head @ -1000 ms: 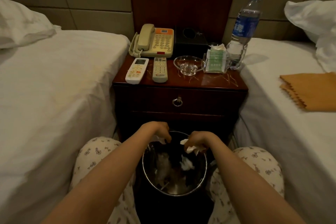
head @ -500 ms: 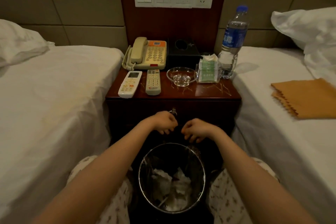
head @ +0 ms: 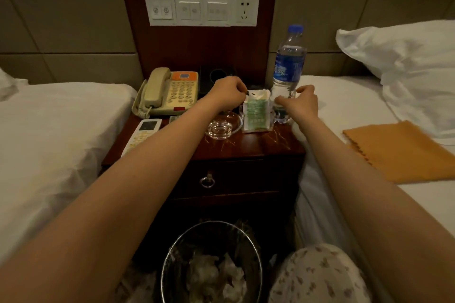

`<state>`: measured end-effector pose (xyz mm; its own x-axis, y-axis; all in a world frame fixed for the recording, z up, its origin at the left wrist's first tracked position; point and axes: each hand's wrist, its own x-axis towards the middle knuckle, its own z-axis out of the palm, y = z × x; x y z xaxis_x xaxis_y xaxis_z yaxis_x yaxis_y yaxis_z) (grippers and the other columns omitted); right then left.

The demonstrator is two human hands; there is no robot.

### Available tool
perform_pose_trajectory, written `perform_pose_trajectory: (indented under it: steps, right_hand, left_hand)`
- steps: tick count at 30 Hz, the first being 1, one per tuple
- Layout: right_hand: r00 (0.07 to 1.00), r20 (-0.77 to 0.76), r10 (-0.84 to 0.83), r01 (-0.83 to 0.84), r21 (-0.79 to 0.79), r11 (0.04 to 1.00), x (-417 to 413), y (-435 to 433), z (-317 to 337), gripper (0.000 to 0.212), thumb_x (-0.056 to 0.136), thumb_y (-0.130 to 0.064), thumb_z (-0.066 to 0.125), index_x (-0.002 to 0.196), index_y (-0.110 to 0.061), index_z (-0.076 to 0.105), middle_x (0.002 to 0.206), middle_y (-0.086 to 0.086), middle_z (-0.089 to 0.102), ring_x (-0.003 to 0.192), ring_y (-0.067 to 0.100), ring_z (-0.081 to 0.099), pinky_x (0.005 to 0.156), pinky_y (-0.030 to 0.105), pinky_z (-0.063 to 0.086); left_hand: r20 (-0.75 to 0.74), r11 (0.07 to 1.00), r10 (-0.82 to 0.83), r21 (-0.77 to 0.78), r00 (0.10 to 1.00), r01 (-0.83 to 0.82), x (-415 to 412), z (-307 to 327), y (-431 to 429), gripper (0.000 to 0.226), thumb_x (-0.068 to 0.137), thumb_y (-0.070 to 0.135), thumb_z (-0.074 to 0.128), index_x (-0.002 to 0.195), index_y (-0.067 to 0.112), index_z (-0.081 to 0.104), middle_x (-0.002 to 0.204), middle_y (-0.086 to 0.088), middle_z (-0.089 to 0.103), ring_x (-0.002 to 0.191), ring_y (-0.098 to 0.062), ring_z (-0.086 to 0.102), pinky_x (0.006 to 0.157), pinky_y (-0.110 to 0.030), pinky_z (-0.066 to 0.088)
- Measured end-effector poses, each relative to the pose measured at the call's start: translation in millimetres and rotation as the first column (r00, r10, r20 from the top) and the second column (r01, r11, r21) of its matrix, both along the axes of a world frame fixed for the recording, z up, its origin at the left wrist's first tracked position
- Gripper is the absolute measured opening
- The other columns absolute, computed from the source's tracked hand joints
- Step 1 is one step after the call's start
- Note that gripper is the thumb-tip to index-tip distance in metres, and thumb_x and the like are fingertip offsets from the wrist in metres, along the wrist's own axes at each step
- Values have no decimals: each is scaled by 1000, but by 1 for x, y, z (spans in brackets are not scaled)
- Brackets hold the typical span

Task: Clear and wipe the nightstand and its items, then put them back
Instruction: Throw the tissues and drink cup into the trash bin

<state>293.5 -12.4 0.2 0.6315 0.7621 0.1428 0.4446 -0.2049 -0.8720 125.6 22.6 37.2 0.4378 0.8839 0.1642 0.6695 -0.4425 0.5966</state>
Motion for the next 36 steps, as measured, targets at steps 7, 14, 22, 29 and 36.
perform_pose_trajectory:
  steps: [7,14,22,29,36]
  right_hand:
    - [997,-12,79,-78,37,996,22,47,-3,80,70,-32,80,132,-9,35,135,9,50,122,27,50,96,34,42]
    - [974,145,176,-178,-2,984,58,63,-5,58,70,-36,77,121,-16,56,114,0,64,94,13,57,79,23,42]
    - [988,22,155,-156,93,983,67,73,-12,35,74,-34,73,103,-25,57,95,-6,60,85,8,54,69,19,41]
    - [983,-3,186,-184,113,976,63,69,-11,38,76,-33,72,107,-26,51,97,-8,54,90,8,50,78,25,41]
    - [984,26,174,-176,93,980,57,64,-11,54,72,-35,75,120,-19,53,115,-1,63,92,9,51,79,24,39]
  left_hand:
    - [-1,1000,22,-14,1000,-22,47,14,55,37,93,7,51,130,12,48,130,-10,50,115,-24,53,80,-24,43]
    - [-289,998,-51,14,956,57,93,-6,99,50,91,3,56,137,16,43,141,-9,44,125,-24,47,94,-28,43]
    - [-576,995,-97,-42,812,89,122,-36,122,39,97,19,49,136,17,48,141,-8,43,124,-29,45,91,-32,42]
    - [-399,1000,-11,-7,917,9,116,-33,126,24,86,15,65,109,10,67,118,-10,62,108,-24,58,81,-28,47]
    - [-57,981,141,144,988,-132,85,3,114,20,85,9,65,105,10,70,120,-8,61,111,-23,56,80,-23,44]
